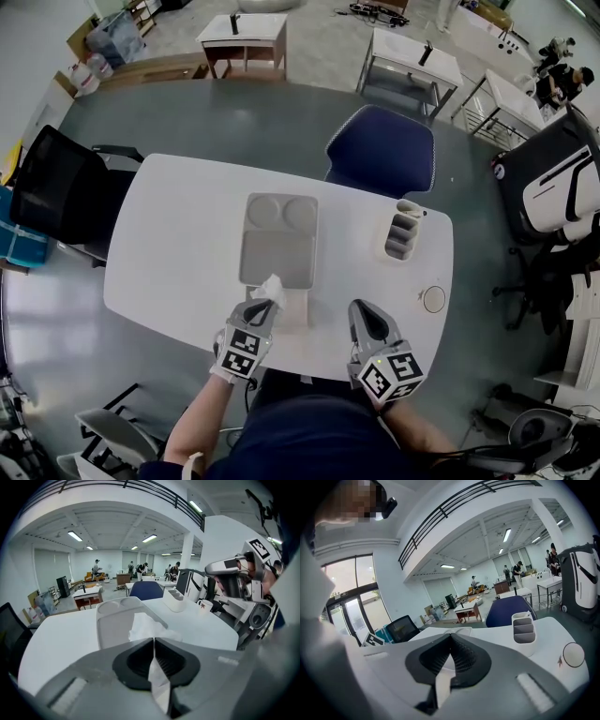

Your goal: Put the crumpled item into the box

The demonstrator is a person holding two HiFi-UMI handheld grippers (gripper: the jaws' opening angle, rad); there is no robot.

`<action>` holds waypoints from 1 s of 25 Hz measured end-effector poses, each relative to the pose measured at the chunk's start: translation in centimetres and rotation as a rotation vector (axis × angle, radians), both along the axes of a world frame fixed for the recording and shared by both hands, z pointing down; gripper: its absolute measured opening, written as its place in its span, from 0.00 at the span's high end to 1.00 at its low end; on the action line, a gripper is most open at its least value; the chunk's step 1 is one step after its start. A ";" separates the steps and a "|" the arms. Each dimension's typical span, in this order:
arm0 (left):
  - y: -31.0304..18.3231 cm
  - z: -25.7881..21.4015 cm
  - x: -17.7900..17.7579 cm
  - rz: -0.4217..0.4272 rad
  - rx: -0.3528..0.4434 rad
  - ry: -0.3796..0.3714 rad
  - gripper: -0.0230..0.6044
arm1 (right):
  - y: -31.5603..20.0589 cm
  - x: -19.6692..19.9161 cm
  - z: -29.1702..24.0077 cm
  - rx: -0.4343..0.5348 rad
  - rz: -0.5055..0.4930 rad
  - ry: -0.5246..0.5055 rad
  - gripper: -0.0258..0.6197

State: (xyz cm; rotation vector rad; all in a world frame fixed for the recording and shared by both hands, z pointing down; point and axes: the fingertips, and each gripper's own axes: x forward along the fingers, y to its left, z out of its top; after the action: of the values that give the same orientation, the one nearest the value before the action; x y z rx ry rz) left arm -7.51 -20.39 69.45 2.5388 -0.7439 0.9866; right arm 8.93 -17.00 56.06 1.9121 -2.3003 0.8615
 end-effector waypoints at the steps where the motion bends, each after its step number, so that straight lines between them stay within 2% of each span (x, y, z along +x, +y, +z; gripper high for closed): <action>1: 0.0 0.5 0.1 0.005 -0.005 -0.008 0.94 | 0.0 0.0 0.2 -0.004 0.000 -0.002 0.96; 12: 0.5 5.4 1.1 0.035 -0.092 -0.073 0.94 | -0.7 0.9 2.1 -0.046 0.007 -0.010 0.96; 19: 2.0 8.6 0.8 0.132 -0.142 -0.227 0.94 | -1.4 1.2 2.4 -0.059 0.004 -0.011 0.96; 25: 2.4 10.1 0.7 0.143 -0.152 -0.281 0.94 | -1.5 1.6 2.8 -0.066 0.010 -0.012 0.96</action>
State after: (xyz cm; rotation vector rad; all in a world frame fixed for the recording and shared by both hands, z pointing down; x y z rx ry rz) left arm -6.78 -18.01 79.55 2.3754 -0.5393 1.4117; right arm 10.58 -18.52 58.84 1.8987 -2.2412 0.9392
